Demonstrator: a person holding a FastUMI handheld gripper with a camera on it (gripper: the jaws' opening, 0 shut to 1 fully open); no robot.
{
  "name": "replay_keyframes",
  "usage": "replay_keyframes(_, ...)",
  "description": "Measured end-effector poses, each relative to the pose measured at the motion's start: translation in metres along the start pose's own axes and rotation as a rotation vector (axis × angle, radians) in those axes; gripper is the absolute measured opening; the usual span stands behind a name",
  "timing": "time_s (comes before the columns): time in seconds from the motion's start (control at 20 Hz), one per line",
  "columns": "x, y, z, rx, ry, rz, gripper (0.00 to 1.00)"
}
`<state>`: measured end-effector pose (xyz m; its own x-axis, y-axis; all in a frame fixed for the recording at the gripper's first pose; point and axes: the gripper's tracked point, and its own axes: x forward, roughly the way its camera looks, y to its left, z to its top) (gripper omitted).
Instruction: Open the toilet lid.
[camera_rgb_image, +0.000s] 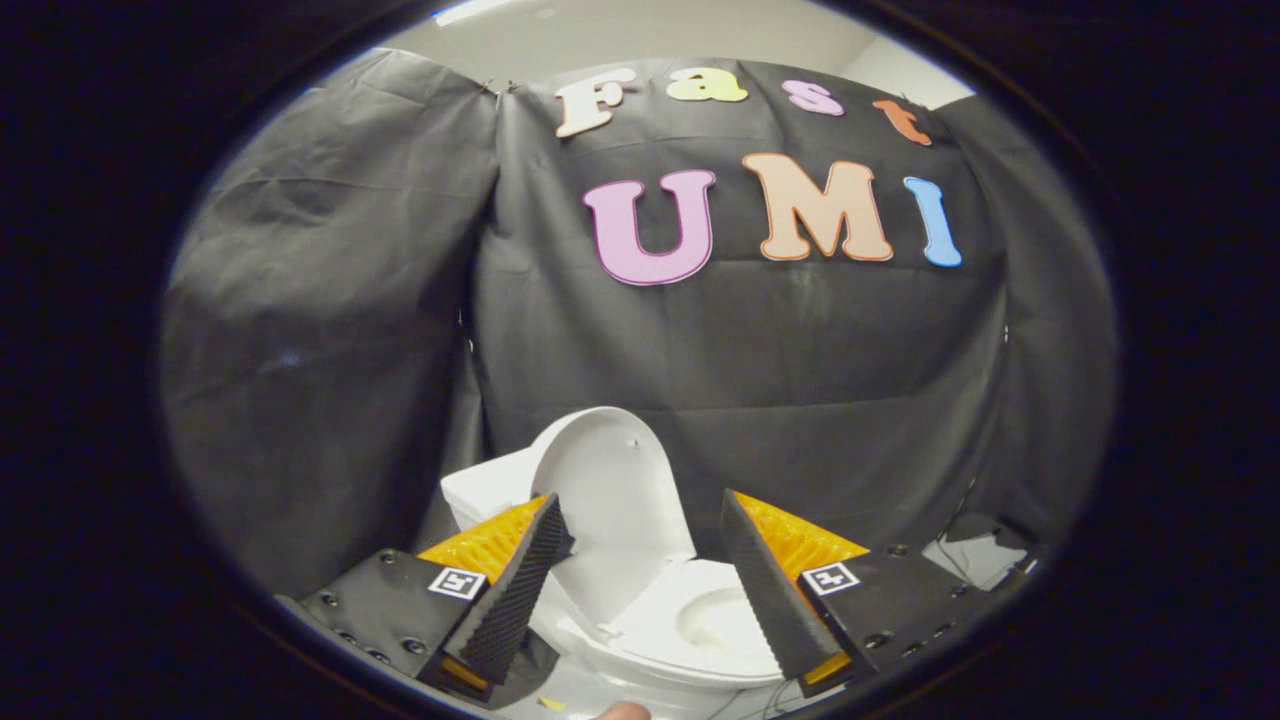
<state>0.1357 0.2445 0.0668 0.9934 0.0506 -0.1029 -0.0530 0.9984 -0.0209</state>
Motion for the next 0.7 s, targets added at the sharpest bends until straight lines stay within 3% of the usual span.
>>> replay_keyframes(0.45,-0.025,-0.085,-0.026,-0.012,0.014,-0.055,0.99)
replay_keyframes(0.7,-0.043,-0.103,-0.055,-0.035,0.041,-0.062,0.99)
